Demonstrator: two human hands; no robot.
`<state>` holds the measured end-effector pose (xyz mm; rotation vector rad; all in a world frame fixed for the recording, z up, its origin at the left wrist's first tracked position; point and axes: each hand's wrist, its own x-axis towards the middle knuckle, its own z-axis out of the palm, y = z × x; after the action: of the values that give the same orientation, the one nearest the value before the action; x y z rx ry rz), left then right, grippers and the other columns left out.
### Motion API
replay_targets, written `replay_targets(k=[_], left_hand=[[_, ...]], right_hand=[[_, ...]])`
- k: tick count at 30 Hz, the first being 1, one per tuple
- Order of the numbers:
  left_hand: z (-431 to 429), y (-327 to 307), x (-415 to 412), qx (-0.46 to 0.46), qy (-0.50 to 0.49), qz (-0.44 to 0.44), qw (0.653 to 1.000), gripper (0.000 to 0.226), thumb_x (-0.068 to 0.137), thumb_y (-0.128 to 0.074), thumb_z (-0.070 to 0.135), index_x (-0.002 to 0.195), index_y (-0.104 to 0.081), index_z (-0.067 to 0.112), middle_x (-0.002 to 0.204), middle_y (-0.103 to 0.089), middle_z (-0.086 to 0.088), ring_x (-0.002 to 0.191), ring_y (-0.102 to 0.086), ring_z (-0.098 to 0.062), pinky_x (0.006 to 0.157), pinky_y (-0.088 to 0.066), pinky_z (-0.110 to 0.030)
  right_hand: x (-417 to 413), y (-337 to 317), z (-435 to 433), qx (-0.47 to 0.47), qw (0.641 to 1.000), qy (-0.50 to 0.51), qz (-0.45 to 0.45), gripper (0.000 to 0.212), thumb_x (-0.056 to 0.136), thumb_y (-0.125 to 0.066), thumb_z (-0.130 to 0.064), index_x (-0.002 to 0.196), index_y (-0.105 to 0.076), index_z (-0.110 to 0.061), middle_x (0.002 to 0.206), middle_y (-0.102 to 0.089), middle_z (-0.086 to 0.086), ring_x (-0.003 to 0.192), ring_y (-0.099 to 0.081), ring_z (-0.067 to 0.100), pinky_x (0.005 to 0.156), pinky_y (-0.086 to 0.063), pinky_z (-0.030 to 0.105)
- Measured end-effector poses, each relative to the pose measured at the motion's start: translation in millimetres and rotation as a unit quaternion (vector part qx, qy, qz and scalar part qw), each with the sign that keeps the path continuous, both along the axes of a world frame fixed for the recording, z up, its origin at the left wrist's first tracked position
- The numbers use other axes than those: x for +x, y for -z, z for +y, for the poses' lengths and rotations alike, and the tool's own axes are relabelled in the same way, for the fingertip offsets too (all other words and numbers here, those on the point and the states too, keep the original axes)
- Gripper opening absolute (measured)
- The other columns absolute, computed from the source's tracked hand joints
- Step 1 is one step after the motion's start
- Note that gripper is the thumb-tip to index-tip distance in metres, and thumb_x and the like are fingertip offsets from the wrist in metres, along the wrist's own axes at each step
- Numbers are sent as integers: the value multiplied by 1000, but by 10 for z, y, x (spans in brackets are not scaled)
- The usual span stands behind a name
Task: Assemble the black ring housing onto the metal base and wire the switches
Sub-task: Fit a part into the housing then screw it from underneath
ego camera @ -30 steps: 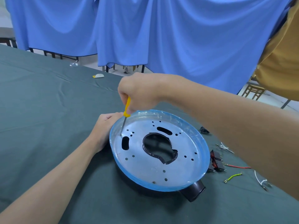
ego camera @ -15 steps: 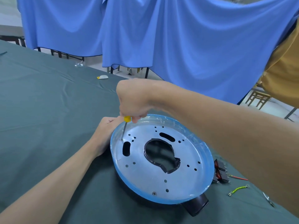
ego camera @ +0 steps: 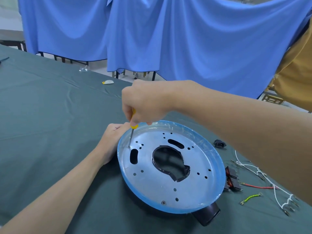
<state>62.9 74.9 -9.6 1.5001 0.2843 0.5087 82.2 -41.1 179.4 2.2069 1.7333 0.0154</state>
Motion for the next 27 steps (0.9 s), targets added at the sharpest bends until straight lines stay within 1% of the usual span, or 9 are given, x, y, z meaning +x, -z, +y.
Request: replay_targets(k=[2,5,10,14,17,20,23,25,27], left_hand=[[-6,0,1,1,-4,4,1000,56,64,-68,49,50,-19,26,51,-18,8,51,-15,-15,48,-16,-24],[-3,16,7,2,-12,6,1000,61,77,-71,39,48,-19,27,50,-18,10,47,-15,-12,45,-16,-22],[-12,-20,-26,-3,0,-1,1000,58,67,-67,49,56,-19,20,50,-20,6,48,-17,-14,45,-17,-24],[-34,1,-26,-5,0,1,1000,57,85,-64,35,45,-24,26,47,-22,9,45,-18,-12,42,-21,-20],[-31,-64,-42,4,-5,27,1000,59,86,-66,38,46,-24,26,48,-22,9,47,-20,-13,45,-21,-22],[30,-143,-156,89,-4,108,990,56,89,-60,48,50,-29,22,53,-32,6,51,-29,-15,51,-28,-25],[51,-216,-398,116,73,190,972,55,77,-57,65,54,-60,16,59,-63,2,55,-54,-15,63,-48,-29],[26,-239,-567,130,115,195,965,44,69,-60,62,69,-74,21,69,-70,5,61,-60,-8,71,-48,-31],[-28,-254,-686,134,143,177,965,34,65,-63,55,83,-77,30,81,-74,9,68,-63,-5,74,-50,-23]], right_hand=[[-9,18,-3,9,999,-23,-32,15,91,-56,-15,90,-71,-12,41,-55,-8,61,-48,0,47,-39,7],[-37,36,29,42,999,-4,-21,13,93,-55,-17,81,-48,-16,70,-50,3,54,-38,10,44,-31,18],[-39,73,164,3,988,133,77,33,94,-39,-4,63,-46,-13,36,-51,-6,26,-42,5,30,-28,8],[3,19,31,14,966,183,182,29,101,-39,-9,72,-46,-6,39,-55,-1,28,-46,10,34,-36,9],[-3,-15,-45,6,980,142,138,18,96,-56,-23,93,-58,-5,75,-66,3,48,-62,9,38,-42,11],[3,-27,-51,8,998,55,28,15,91,-58,-19,103,-64,-12,98,-69,1,89,-65,20,60,-49,25],[-26,-24,-78,37,999,10,8,8,89,-61,-14,93,-66,-19,76,-64,-8,79,-60,10,66,-51,30],[-8,11,-88,54,999,-2,5,11,88,-62,-11,91,-71,-16,50,-55,-12,57,-54,-1,58,-49,23],[-20,65,-90,65,998,-9,2,13,87,-59,-9,86,-72,-12,35,-48,-11,64,-57,1,57,-44,15]])
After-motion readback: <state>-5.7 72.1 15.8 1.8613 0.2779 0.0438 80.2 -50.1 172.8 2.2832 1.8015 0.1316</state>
